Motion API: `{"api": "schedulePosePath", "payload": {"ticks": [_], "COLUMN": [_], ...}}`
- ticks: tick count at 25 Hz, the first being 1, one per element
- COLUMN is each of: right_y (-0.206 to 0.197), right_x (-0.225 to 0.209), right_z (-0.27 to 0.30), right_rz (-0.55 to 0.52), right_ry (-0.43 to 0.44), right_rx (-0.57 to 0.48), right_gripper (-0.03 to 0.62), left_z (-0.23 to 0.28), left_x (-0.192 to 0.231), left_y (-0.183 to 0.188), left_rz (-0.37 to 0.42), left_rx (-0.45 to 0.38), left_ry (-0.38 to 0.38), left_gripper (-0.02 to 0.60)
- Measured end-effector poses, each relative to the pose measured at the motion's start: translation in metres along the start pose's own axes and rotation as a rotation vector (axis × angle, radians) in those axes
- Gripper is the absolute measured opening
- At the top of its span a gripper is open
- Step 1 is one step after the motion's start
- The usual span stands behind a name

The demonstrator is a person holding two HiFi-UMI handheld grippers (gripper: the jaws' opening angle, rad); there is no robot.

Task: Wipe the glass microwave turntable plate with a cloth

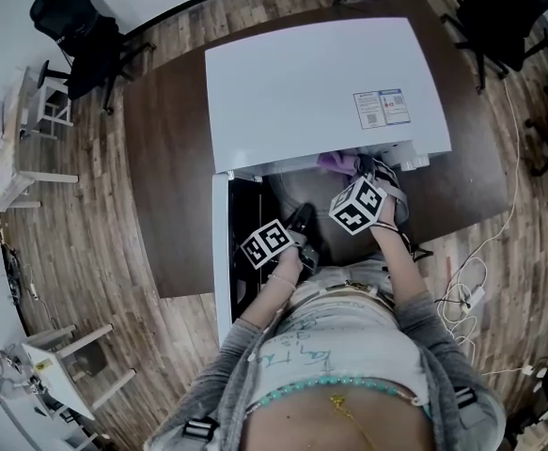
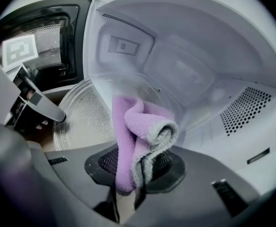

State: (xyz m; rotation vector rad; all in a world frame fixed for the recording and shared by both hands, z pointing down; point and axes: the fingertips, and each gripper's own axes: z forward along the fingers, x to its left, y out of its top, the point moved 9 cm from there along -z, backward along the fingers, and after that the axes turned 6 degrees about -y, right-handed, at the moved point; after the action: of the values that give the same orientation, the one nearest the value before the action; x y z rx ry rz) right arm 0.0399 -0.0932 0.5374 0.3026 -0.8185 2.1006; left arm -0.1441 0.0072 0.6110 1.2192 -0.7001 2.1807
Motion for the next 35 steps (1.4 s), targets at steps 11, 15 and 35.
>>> {"api": "schedulePosePath", "payload": {"ticks": [11, 15, 35], "right_y": [-0.017, -0.023, -0.023], "right_x": [0.011, 0.018, 0.053], "right_z": [-0.008, -0.012, -0.02], "right_rz": [-0.005, -0.024, -0.15], "right_ry": [0.03, 0.037, 0.142], "right_rx": [0.058, 0.081, 0.103], "right_gripper": [0.112, 0.112, 0.112], "left_z": [0.0, 0.0, 0.001], "left_x": [0.0, 0.0, 0.001], "left_y": [0.0, 0.0, 0.0], "left_rz": [0.001, -0.001, 0.007], "left_rx": [-0.002, -0.002, -0.011], "left_ry": [0.0, 0.0, -0.001], "left_gripper": [0.124, 0.124, 0.124]}}
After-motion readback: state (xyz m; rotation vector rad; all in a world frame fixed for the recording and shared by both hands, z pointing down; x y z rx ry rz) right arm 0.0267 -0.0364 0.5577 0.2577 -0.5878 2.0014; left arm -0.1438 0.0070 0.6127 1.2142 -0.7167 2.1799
